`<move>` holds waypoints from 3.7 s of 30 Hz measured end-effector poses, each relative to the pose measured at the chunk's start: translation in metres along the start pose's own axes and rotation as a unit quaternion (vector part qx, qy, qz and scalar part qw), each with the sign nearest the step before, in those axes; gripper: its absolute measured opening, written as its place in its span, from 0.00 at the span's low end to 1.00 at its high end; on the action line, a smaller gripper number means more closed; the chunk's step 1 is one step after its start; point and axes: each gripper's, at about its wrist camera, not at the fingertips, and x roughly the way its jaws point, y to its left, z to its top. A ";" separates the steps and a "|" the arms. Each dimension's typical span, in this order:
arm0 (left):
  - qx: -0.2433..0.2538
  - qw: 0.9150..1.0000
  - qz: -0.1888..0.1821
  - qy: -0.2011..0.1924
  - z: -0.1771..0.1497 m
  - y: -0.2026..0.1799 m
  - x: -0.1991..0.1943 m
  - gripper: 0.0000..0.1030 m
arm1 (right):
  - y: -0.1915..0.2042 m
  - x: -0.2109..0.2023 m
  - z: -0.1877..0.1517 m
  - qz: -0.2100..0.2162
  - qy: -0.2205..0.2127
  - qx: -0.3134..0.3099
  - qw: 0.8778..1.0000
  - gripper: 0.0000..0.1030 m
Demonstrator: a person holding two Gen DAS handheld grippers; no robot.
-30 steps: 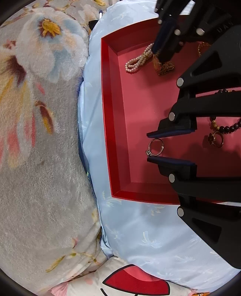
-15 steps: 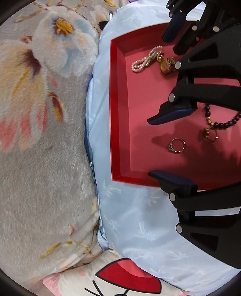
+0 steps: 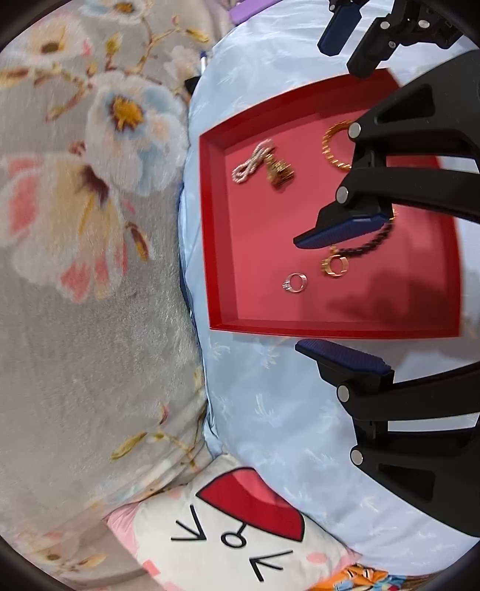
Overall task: Organize jewelry
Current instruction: 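Withdraw both tools from the red box toward the remaining jewelry, then grasp the gold chain bracelet with the right tool, then grasp the gold clover-pendant necklace with the left tool while the right tool holds the bracelet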
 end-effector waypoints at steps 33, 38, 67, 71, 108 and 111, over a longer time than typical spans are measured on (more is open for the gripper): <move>-0.012 0.999 -0.026 0.032 -0.209 0.012 -0.081 0.63 | -0.040 -0.058 -0.177 -0.017 0.017 0.022 0.999 0.43; -0.011 0.999 -0.031 0.025 -0.217 0.011 -0.083 0.64 | -0.036 -0.047 -0.180 -0.025 0.024 0.015 0.999 0.43; 0.006 0.997 -0.069 0.020 -0.212 -0.002 -0.074 0.67 | -0.026 -0.044 -0.184 -0.026 0.049 0.011 0.998 0.08; 0.018 0.998 -0.062 0.023 -0.197 -0.009 -0.061 0.63 | -0.022 -0.045 -0.185 -0.026 0.048 0.007 0.998 0.08; 0.050 0.995 -0.085 0.021 -0.184 -0.033 -0.057 0.03 | -0.024 -0.049 -0.183 -0.017 0.037 0.015 0.999 0.08; 0.040 0.995 -0.090 0.015 -0.182 -0.028 -0.065 0.03 | -0.023 -0.053 -0.182 -0.014 0.031 0.016 0.999 0.08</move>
